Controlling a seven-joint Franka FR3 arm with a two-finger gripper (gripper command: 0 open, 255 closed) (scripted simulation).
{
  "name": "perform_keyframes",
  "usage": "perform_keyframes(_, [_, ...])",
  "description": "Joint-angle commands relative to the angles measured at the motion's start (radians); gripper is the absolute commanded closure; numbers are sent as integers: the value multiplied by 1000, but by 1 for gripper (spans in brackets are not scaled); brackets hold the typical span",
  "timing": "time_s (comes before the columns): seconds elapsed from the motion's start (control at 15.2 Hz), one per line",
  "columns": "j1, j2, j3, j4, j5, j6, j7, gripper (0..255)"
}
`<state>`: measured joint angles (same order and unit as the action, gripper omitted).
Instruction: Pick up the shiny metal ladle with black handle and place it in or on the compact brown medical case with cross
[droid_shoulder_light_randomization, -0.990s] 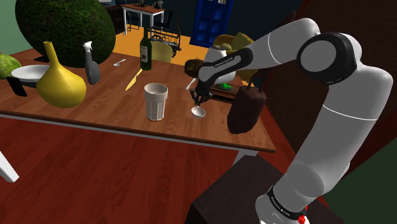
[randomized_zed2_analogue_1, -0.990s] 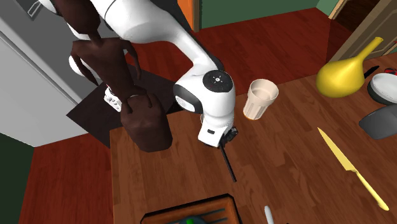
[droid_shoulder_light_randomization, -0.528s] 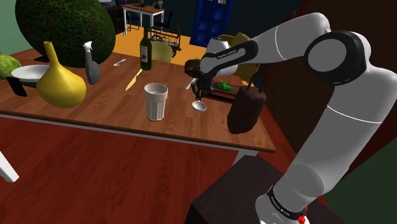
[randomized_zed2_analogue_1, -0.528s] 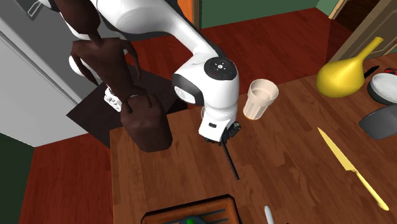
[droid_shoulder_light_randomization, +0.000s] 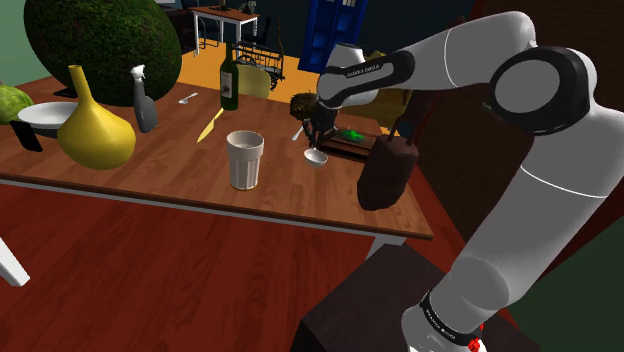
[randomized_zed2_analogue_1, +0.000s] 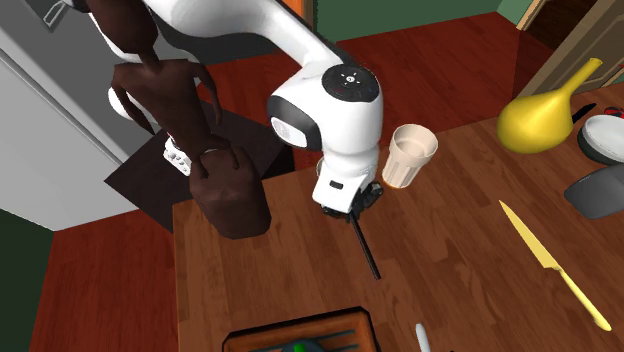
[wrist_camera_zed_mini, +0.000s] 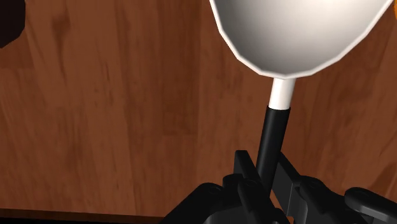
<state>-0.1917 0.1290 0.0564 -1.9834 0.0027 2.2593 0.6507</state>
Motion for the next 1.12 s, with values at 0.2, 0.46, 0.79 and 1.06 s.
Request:
perform_keyframes(0.2, [-1, -29, 0, 34, 2, -64, -2, 255])
perform_keyframes(0.46, [-1, -45, 0, 70, 3, -115, -2, 255])
perform_keyframes(0.79, [-49, 3, -37, 143, 20, -142, -94, 255])
perform_keyframes(1.06, [-98, 67, -69, 233, 39, -171, -182, 255])
